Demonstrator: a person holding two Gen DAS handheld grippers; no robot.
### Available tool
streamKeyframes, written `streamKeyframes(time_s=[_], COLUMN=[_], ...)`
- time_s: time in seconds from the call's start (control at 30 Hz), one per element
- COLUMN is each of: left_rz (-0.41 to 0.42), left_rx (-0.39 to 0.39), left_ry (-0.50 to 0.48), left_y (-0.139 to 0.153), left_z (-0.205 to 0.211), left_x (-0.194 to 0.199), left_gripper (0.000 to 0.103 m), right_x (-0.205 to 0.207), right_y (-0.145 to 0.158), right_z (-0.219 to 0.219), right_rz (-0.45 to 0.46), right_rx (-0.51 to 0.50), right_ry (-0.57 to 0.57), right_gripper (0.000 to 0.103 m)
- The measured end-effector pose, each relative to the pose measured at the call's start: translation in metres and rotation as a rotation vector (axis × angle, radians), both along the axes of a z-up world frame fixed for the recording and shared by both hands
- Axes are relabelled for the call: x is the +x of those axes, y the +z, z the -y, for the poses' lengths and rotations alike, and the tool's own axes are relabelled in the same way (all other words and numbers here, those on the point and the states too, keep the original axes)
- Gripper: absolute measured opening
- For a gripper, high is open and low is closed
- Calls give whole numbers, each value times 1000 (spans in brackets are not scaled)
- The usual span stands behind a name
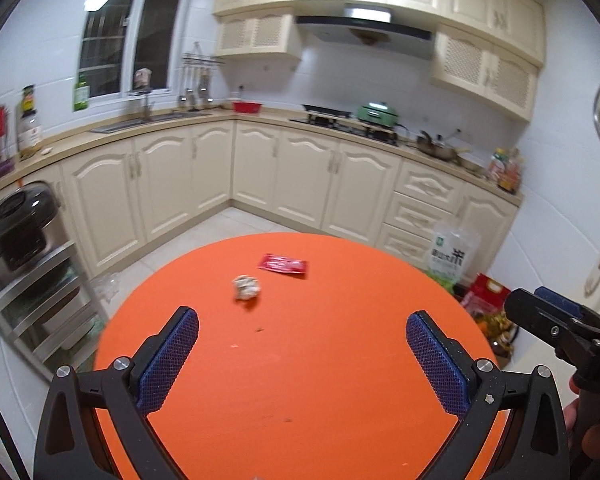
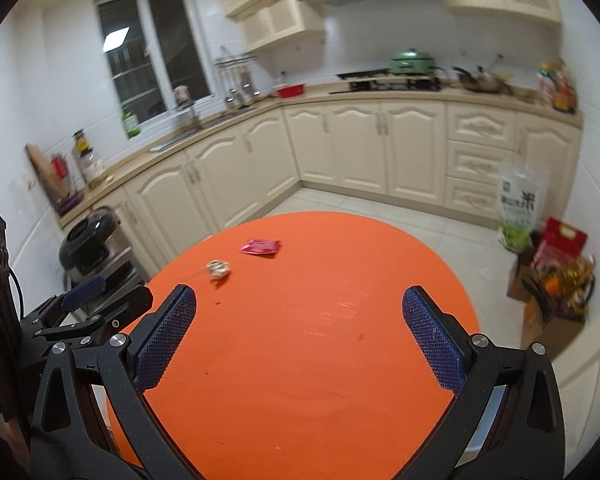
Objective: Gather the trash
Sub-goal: 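Return both tools from the bin to the orange table, then grasp the crumpled paper with the left gripper while the right grasps the red wrapper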
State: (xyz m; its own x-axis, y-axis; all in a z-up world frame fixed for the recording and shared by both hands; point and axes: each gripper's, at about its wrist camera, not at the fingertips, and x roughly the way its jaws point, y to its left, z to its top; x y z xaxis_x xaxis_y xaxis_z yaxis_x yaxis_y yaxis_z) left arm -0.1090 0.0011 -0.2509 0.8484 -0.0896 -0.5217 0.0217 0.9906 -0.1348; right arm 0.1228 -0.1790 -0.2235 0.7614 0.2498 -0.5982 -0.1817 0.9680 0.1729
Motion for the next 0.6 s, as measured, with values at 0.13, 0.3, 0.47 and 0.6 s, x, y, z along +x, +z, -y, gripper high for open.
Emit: streamKeyframes(time_s=[0.13,0.3,0.47,0.6], left_rz=[-15,-63,-114,-179], left_rx=[-7,-5,12,25], left_ry=[57,96,102,96], left_y=[-9,-19,-23,-31], left_z=[-11,-19,-24,-22], left_x=[-12,0,53,111], left_gripper=[102,102,102,102], right_x=[8,29,56,92], right_y=[-6,-19,-40,-60], right_z=[-27,-45,-42,-38], right_rz=[1,-31,-81,-131], right_rx=[-34,-48,-59,-65], right_ry=[58,103,109,94], right_gripper=[103,103,103,103])
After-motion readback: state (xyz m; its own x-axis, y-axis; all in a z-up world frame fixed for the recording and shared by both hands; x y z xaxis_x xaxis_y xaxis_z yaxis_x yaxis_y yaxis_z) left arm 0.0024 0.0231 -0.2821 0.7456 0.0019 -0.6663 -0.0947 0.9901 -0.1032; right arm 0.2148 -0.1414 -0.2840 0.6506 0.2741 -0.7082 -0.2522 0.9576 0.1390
